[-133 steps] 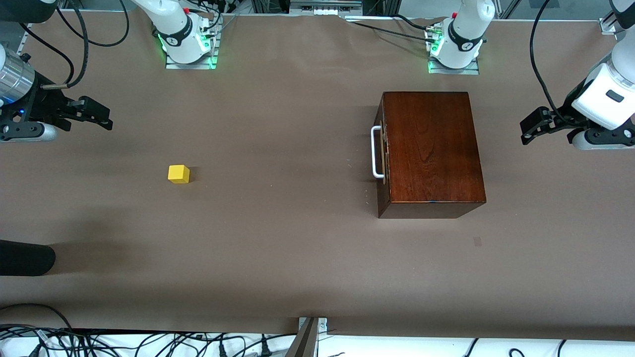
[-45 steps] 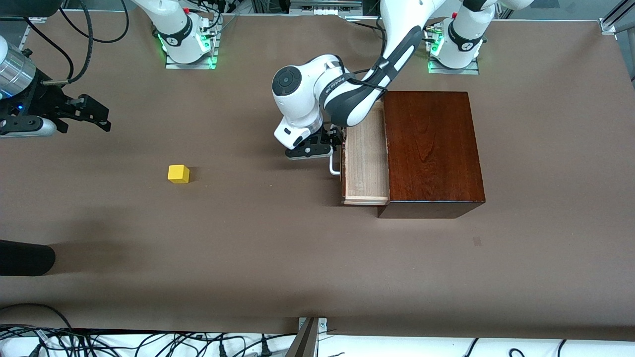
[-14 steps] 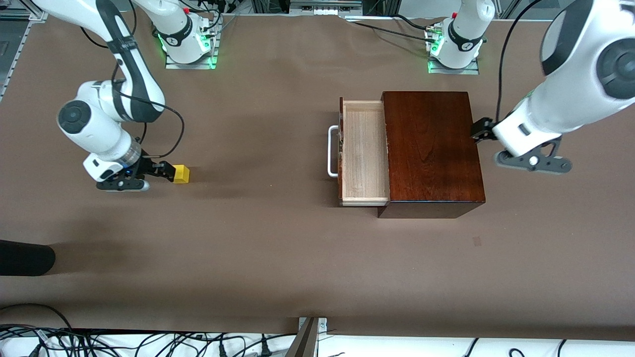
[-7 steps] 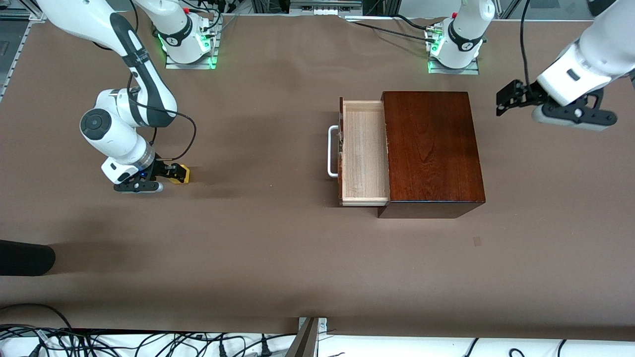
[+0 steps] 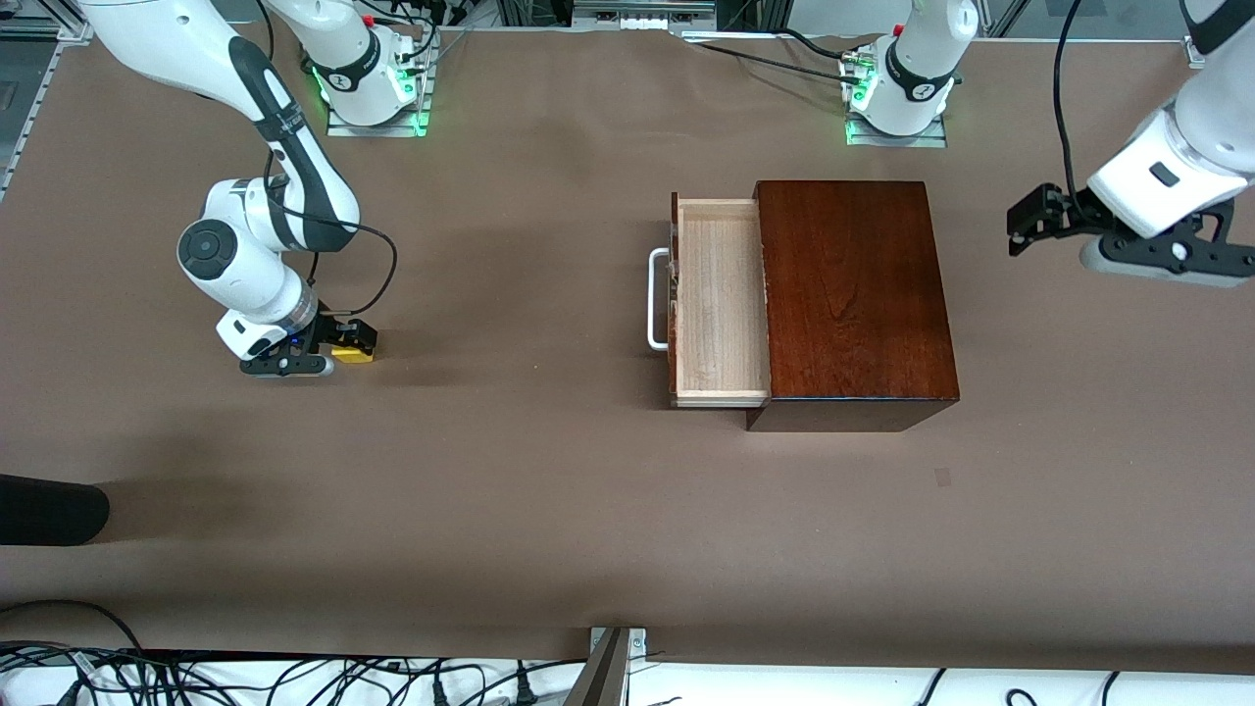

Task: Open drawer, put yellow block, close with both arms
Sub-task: 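Grasp the yellow cube with the right gripper and lift it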

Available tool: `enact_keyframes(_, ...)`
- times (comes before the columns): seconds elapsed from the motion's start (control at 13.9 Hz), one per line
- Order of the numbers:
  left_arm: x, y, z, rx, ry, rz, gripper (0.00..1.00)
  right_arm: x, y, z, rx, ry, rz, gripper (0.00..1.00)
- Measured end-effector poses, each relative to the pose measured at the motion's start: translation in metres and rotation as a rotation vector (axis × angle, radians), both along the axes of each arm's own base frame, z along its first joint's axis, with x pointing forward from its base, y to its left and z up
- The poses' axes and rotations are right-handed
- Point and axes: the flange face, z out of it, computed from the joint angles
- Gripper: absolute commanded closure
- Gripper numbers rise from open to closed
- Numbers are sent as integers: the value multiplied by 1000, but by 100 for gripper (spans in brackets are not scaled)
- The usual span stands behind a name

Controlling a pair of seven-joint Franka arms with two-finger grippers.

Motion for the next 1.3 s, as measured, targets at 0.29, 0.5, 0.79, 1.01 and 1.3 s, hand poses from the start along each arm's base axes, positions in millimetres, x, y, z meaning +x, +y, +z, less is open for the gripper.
enact_keyframes(0.29,8,10,4,-3,16,28,0,-3,0,-3,0,1,-2,49)
enact_keyframes(0.5,6,12,14,-4,5,32,0,-4,0,-3,0,2,-3,83)
enact_keyframes(0.79,-1,8,24,6,-9,30,0,2,3,5,3,-22,4,92)
enact_keyframes(1.01,-2,5,24,6,-10,24,0,18,28,50,16,-23,46,92)
enact_keyframes(1.3,-1,6,24,6,-11,26,0,36,77,154,25,23,126,92)
